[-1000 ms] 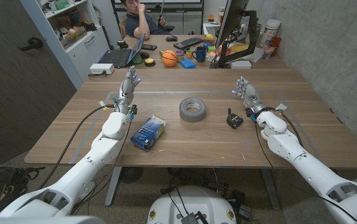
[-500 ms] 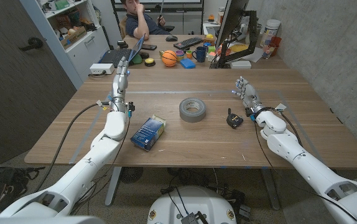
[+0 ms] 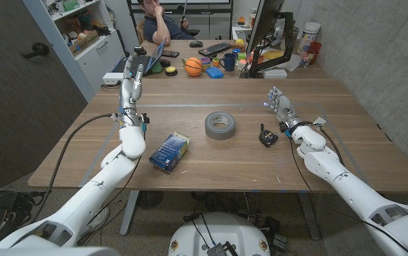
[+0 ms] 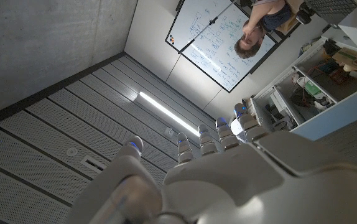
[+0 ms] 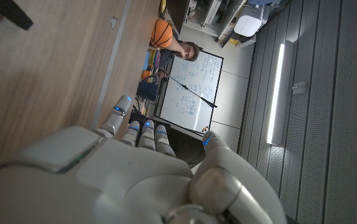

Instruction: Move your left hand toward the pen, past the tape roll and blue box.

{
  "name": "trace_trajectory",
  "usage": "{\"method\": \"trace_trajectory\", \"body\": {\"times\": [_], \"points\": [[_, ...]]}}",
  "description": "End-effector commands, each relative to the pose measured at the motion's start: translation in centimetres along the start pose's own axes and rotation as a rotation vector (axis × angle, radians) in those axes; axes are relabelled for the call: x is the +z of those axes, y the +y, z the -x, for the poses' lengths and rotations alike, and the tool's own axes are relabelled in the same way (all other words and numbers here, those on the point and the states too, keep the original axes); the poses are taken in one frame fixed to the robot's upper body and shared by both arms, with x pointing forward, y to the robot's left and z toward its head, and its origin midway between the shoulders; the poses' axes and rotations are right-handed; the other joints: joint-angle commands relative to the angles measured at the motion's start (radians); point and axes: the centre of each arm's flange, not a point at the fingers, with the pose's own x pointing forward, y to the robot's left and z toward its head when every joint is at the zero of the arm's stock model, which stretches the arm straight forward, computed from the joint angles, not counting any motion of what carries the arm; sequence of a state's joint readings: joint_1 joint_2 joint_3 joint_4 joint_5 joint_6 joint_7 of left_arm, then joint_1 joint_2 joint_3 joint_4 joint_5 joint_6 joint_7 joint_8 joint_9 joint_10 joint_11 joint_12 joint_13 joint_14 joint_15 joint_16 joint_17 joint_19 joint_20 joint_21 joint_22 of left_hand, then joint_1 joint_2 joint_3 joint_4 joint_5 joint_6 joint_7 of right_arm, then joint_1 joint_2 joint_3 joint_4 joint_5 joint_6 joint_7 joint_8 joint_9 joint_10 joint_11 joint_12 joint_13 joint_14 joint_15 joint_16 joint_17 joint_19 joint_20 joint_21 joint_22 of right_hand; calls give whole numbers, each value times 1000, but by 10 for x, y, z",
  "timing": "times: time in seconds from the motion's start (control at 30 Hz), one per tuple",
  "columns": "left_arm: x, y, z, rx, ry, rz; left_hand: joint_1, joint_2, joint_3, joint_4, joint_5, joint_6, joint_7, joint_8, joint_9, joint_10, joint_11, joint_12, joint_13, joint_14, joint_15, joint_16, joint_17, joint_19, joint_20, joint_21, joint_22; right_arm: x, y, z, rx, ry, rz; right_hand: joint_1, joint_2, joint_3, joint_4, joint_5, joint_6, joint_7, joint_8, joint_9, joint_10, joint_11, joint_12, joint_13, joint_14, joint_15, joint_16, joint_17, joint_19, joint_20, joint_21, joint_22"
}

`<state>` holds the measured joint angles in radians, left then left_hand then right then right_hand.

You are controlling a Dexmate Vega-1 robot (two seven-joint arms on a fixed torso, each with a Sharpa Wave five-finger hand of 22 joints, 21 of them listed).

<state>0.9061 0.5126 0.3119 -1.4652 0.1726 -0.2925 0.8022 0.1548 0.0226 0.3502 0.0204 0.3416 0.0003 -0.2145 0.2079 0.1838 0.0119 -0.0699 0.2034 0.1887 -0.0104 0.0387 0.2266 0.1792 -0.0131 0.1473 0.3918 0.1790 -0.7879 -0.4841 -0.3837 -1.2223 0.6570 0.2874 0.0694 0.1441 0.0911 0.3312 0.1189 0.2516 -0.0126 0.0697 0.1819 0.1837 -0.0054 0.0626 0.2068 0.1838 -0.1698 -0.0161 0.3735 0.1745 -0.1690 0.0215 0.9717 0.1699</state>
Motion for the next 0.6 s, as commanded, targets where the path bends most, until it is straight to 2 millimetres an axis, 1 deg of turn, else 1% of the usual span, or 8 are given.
{"method": "trace_trajectory", "body": {"times": [0.03, 0.07, 0.33, 0.53, 0.6], "points": [[20, 19, -5, 121, -81, -342, 14, -2, 1, -10, -1, 9, -5, 8, 4, -1, -11, -3, 3, -1, -3, -4, 4, -3, 10, -5, 3, -1, 1, -3, 3, 4, -4, 4, 1, 0, 1, 7, 1, 8, 4, 2, 2, 6, -3, 5, -13, 6, -4, 3, -121, -2, -6, 3], [21, 20, -6, 125, -86, -371, 16, -2, 1, -12, -2, 10, -5, 8, 4, -3, -18, -5, 3, -1, -5, -5, 5, -2, 10, -6, 3, -1, 1, -3, 5, 4, -3, 4, 1, -1, 1, 7, 1, 8, 4, 2, 2, 6, -3, 5, -13, 7, -4, 3, -121, -2, -7, 3], [27, 25, -8, 151, -116, -532, 22, -3, 3, -18, -3, 11, -6, 8, 5, -5, -23, -6, 3, -3, -10, -6, 5, -3, 8, -10, 3, -1, 2, -5, 10, 6, -4, 2, 1, -3, 3, 7, 1, 8, 4, 2, 1, 5, -5, 5, -13, 7, -7, 4, -119, -2, -11, 4], [30, 28, -12, 150, -130, -636, 31, -3, 6, -27, -5, 13, -6, 7, 5, -10, -25, -9, 4, -7, -20, -9, 4, -3, 11, -14, 3, -1, 2, -6, 12, 4, 1, 0, 1, -4, 4, 6, 1, 8, 4, 2, 1, 5, -6, 5, -12, 7, -8, 4, -119, -2, -14, 4], [31, 28, -13, 144, -138, -666, 36, -3, 8, -31, -6, 13, -7, 7, 6, -13, -31, -10, 4, -8, -21, -10, 4, -1, 15, -16, 3, -1, 2, -6, 12, 5, 1, -1, 1, -5, 5, 6, 1, 8, 4, 2, 2, 6, -5, 5, -11, 8, -9, 4, -119, -2, -15, 4]]}}
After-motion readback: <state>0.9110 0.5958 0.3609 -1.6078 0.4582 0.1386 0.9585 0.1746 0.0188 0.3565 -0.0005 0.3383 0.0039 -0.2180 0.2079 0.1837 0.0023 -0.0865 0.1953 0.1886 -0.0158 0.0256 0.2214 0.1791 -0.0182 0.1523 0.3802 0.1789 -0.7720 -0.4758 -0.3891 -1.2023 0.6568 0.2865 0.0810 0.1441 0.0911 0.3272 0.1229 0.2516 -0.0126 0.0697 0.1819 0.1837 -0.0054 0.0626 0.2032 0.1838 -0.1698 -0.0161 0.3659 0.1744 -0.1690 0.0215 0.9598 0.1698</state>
